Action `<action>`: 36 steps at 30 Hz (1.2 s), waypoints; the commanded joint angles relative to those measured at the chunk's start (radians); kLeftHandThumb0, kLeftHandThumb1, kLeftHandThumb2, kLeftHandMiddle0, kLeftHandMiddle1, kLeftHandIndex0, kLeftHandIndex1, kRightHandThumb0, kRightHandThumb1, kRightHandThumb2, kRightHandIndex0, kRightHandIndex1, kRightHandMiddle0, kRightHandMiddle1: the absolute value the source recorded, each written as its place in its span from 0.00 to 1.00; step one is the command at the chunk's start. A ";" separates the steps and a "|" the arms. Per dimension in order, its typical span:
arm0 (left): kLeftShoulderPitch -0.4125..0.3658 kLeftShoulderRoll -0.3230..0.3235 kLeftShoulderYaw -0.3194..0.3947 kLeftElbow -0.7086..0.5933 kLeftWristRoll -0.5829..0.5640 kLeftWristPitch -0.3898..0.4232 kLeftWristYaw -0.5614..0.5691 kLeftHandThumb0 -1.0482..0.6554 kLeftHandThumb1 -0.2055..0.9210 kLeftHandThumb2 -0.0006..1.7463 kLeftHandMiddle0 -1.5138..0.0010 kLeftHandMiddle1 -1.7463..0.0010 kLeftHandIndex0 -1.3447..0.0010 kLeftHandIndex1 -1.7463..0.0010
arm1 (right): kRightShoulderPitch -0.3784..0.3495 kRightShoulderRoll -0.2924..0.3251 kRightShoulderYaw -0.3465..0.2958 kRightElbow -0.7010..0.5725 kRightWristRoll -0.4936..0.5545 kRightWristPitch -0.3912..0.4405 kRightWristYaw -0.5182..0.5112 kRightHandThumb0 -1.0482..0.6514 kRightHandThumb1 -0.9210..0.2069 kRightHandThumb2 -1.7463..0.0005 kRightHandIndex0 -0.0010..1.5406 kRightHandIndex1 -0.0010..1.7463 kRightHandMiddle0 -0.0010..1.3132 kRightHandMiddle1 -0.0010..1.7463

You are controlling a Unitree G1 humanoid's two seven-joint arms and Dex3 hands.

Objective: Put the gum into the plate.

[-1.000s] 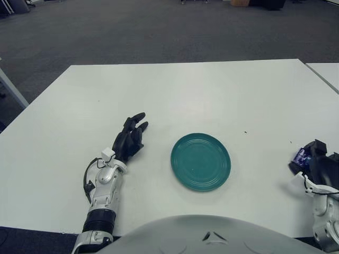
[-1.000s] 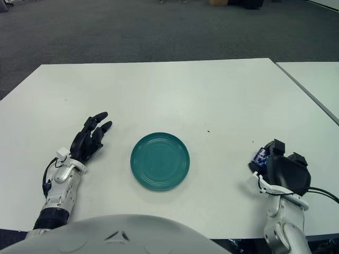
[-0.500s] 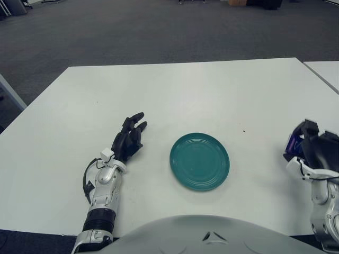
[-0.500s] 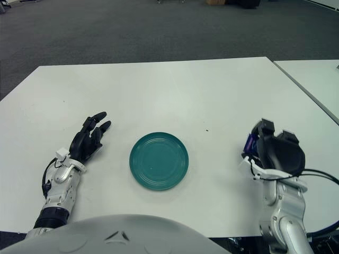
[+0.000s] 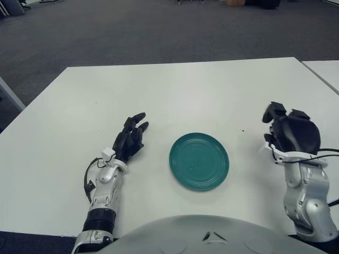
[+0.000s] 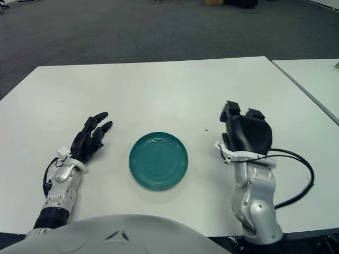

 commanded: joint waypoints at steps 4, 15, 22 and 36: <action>0.038 -0.003 -0.010 -0.008 -0.001 0.042 -0.003 0.11 1.00 0.40 0.87 0.72 1.00 0.53 | -0.044 0.081 0.081 0.021 -0.066 -0.038 0.004 0.61 0.46 0.33 0.34 1.00 0.33 0.91; 0.057 -0.009 -0.025 -0.052 0.015 0.082 0.028 0.11 1.00 0.40 0.86 0.72 1.00 0.54 | -0.060 0.153 0.186 0.058 -0.143 -0.111 -0.006 0.61 0.49 0.30 0.38 0.96 0.30 0.98; 0.064 -0.014 -0.031 -0.079 0.011 0.096 0.032 0.12 1.00 0.40 0.85 0.72 1.00 0.53 | -0.059 0.192 0.252 0.048 -0.197 -0.148 0.041 0.61 0.44 0.34 0.38 0.91 0.27 1.00; 0.078 -0.018 -0.040 -0.151 0.027 0.182 0.073 0.13 1.00 0.40 0.83 0.69 1.00 0.51 | -0.035 0.181 0.231 0.063 -0.188 -0.197 0.043 0.61 0.49 0.31 0.41 0.91 0.28 1.00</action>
